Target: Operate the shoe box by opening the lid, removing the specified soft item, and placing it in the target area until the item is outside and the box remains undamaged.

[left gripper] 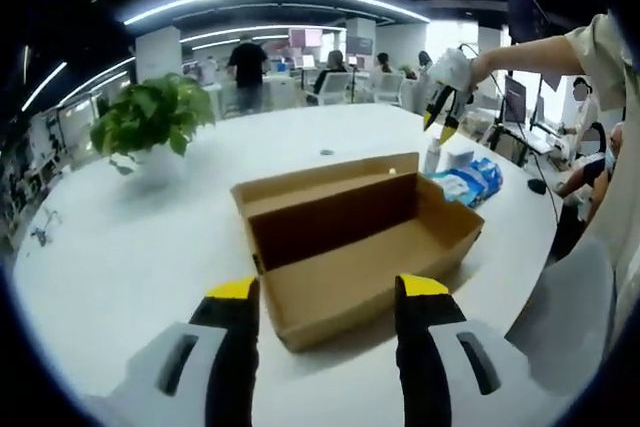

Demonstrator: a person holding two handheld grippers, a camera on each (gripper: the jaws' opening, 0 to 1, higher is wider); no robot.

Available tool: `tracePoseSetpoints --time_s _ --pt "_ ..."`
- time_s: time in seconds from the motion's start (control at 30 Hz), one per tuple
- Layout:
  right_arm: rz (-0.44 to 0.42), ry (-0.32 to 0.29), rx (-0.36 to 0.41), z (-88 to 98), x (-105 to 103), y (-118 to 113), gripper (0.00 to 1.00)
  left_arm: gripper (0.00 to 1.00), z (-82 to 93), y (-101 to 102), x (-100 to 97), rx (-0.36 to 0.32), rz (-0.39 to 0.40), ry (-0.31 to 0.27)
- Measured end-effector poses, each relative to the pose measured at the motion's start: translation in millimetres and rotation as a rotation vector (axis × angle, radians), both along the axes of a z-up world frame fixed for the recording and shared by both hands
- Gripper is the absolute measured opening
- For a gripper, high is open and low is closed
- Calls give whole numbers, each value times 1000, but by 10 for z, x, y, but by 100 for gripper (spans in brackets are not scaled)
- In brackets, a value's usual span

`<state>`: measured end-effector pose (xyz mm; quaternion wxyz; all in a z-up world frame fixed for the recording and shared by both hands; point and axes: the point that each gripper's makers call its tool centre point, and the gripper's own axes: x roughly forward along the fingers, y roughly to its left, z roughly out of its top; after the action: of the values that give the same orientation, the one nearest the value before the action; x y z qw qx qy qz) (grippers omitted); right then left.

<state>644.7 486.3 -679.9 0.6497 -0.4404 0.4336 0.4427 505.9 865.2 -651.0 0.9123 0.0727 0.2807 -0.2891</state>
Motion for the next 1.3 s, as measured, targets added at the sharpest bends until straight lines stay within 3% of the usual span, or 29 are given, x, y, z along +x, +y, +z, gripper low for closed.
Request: tracePoseSetpoints --time_s 0.2,0.47,0.87,1.07,1.2,1.3 --pt "-90 -18 106 119 5 215 28 44 -129 105 44 13 52 44" --pt "-219 -4 216 106 8 472 26 29 -272 275 144 8 152 89" --pt "-395 35 303 -61 128 650 25 17 -530 369 222 22 211 185" --pt "-491 73 364 -180 195 741 24 8 -591 370 234 24 223 205" --pt "-550 68 392 -236 277 766 19 6 -628 383 240 33 229 212" --pt "-636 87 451 -268 355 816 20 3 -636 354 240 23 226 220"
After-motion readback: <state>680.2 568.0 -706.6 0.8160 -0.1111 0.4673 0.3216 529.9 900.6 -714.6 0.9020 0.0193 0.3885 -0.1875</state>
